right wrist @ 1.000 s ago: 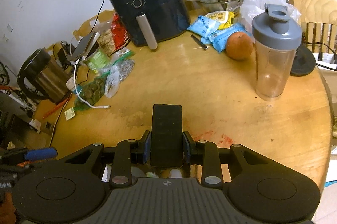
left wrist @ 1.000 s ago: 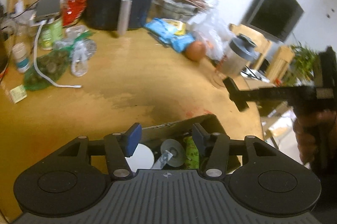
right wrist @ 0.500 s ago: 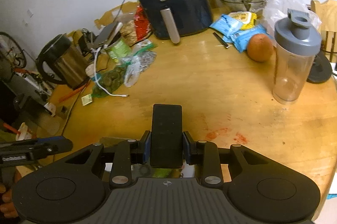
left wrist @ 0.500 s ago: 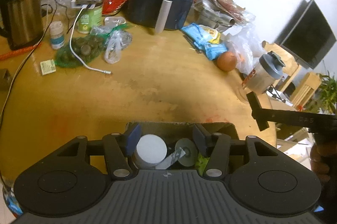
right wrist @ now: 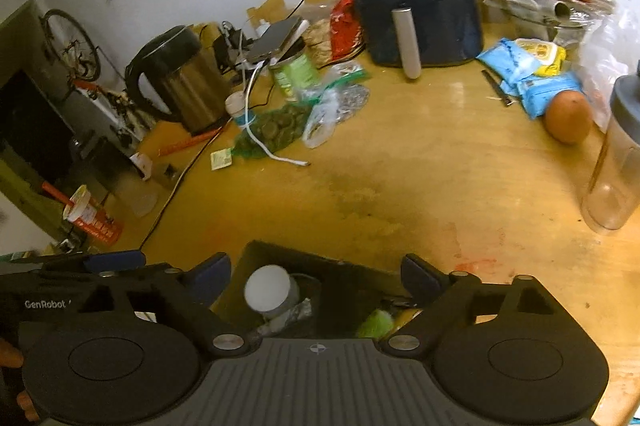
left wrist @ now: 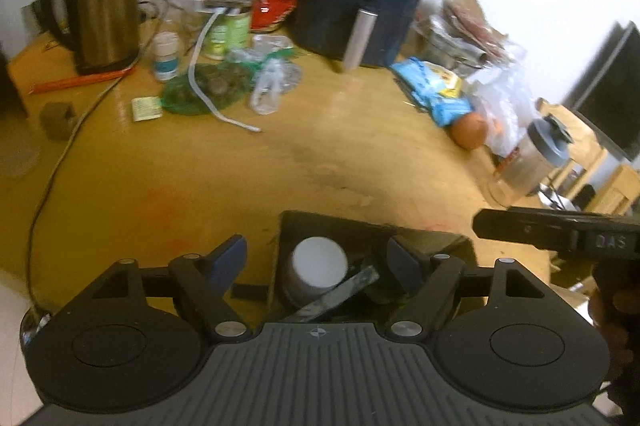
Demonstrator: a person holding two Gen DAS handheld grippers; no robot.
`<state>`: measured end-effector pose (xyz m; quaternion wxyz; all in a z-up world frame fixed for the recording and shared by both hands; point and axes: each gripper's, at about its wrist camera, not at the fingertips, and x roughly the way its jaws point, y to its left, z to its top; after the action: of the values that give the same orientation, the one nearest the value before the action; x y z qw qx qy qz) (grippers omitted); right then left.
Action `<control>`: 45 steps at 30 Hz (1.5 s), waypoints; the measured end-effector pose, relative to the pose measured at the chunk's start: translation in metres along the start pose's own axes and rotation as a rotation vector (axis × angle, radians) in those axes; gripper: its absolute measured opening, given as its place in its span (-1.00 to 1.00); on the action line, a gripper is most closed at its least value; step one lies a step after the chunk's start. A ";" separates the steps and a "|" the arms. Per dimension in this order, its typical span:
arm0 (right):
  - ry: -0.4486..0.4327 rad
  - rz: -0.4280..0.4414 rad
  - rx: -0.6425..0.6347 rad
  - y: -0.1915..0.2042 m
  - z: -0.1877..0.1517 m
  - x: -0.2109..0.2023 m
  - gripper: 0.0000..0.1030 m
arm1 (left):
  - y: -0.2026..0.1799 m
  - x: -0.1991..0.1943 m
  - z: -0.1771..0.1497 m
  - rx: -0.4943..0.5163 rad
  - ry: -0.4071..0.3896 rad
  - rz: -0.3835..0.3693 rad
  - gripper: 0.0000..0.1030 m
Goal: Organize objects
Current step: 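Lower the marble strip and black block into the box and open both tools, then withdraw both open tools up from the box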
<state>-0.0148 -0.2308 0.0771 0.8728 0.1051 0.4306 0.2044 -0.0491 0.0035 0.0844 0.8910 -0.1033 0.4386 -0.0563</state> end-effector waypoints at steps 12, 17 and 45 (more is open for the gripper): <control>0.019 -0.124 -0.033 -0.003 -0.015 -0.003 1.00 | -0.009 -0.010 -0.009 0.044 -0.064 0.126 1.00; 0.054 -0.206 -0.027 -0.007 -0.019 -0.004 1.00 | -0.022 -0.006 -0.007 0.137 -0.040 0.180 1.00; 0.395 -0.375 0.083 -0.039 -0.070 0.024 1.00 | -0.029 0.056 -0.023 0.166 0.392 0.152 1.00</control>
<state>-0.0470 -0.2541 0.0032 0.7895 0.0175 0.6124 0.0382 -0.0330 -0.0383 0.0345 0.7959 0.0166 0.6036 -0.0438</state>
